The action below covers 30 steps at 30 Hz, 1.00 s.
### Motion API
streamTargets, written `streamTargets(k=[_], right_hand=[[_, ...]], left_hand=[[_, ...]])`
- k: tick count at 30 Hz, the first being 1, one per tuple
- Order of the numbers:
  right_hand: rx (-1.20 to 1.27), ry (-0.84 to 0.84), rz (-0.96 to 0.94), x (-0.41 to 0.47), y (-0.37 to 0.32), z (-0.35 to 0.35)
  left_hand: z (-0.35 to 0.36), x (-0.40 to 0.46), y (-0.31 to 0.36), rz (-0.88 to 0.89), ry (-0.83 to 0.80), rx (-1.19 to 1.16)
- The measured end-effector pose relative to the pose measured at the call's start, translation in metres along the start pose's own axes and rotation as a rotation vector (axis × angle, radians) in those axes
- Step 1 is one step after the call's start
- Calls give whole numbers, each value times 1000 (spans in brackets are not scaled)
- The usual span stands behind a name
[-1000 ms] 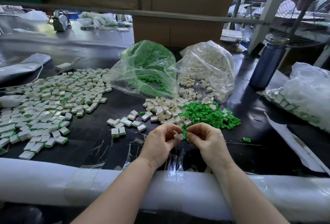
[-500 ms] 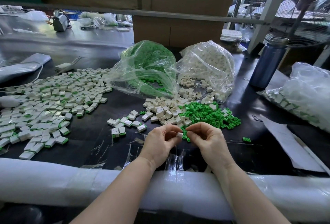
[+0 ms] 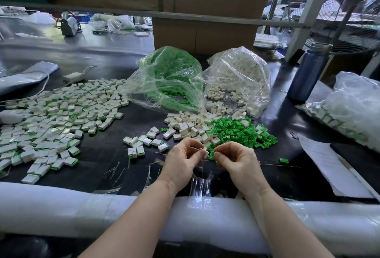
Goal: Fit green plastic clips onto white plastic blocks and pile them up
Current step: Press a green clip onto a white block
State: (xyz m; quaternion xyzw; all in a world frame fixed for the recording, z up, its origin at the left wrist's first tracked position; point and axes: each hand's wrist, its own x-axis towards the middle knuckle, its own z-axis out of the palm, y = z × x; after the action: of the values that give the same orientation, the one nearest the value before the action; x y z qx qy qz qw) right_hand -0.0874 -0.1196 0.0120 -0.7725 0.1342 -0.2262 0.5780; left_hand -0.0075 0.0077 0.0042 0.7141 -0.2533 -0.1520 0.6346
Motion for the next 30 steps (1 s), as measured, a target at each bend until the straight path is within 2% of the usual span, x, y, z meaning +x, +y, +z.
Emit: streamTargets(k=[12,30], right_hand=[[-50,32,4,-2,-1,0],[26,-52,49,-1,3,-1]], left_hand=[[2,1,-5,-9,-42,35],[2,-3,1,5,-108,95]])
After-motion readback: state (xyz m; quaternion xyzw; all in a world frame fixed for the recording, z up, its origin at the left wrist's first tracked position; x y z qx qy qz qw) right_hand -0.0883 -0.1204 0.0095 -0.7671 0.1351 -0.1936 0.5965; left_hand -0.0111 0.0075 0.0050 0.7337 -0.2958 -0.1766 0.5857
